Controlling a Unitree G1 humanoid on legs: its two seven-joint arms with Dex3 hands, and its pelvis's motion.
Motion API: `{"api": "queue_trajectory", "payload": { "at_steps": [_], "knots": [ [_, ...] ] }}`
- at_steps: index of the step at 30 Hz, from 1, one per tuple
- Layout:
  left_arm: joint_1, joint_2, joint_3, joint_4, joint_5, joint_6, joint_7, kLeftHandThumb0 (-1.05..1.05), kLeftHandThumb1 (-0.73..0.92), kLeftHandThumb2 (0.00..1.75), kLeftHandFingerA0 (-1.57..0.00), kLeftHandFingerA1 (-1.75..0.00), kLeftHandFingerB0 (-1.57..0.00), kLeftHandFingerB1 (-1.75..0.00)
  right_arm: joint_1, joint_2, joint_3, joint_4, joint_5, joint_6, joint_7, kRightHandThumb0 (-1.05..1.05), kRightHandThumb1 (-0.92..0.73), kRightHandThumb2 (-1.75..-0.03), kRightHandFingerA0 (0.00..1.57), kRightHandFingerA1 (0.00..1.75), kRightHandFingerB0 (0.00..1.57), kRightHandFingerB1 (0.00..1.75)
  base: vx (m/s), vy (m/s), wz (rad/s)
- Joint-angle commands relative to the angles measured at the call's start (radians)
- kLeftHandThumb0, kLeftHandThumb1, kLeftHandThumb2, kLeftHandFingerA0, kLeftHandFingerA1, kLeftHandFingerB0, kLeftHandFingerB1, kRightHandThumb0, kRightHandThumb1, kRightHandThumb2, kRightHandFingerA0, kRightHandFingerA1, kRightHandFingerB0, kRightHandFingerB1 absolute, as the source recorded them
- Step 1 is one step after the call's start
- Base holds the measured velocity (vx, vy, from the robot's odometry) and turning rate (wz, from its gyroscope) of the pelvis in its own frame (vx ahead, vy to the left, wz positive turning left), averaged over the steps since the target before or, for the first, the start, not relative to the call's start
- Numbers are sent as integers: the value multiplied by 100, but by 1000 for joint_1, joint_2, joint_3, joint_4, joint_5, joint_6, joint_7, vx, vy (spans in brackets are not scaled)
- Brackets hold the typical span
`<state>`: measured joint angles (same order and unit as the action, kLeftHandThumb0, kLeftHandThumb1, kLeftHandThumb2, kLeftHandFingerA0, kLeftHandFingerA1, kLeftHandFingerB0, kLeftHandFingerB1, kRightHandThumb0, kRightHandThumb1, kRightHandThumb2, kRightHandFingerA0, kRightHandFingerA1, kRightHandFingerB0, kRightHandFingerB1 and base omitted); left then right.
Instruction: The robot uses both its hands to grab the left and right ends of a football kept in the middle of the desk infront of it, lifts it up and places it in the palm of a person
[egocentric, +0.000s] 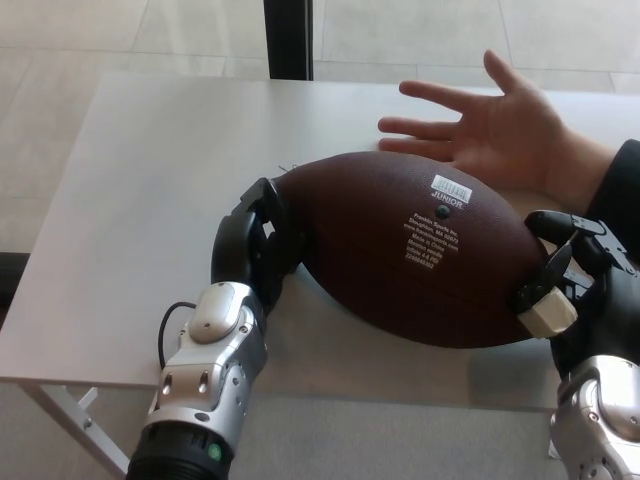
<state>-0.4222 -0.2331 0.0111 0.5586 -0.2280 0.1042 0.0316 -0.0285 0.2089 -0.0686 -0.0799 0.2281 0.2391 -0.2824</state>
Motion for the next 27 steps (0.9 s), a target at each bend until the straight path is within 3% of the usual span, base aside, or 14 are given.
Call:
{"api": "queue_trajectory", "payload": {
  "at_steps": [1,24,25,26,27],
  "knots": [
    [27,-175,-96,37,-77,204,-142,-56,79,111,-109,-143,-70,-118,-70,196,146,38,106,38,86,-42,-56,-155,127,175,88,175,0,0,0],
    [20,-171,-105,49,-84,202,-141,-56,79,111,-109,-143,-70,-118,-70,185,151,45,121,20,75,-42,-56,-155,127,175,88,175,0,0,0],
    [-292,-116,-135,109,62,208,-20,-66,92,72,-61,-156,-48,-125,-372,80,-30,43,206,113,-27,-16,-53,-120,130,142,91,112,0,0,0],
    [-414,-67,-186,139,157,172,-18,-63,92,86,-77,-175,-56,-168,-495,38,-105,40,240,157,-71,-12,-44,-125,103,175,83,133,0,0,0],
    [-399,-29,-242,148,206,114,-92,-63,92,86,-77,-175,-56,-168,-487,44,-104,37,236,164,-72,-12,-44,-125,103,175,83,133,0,0,0]
  ]
}}
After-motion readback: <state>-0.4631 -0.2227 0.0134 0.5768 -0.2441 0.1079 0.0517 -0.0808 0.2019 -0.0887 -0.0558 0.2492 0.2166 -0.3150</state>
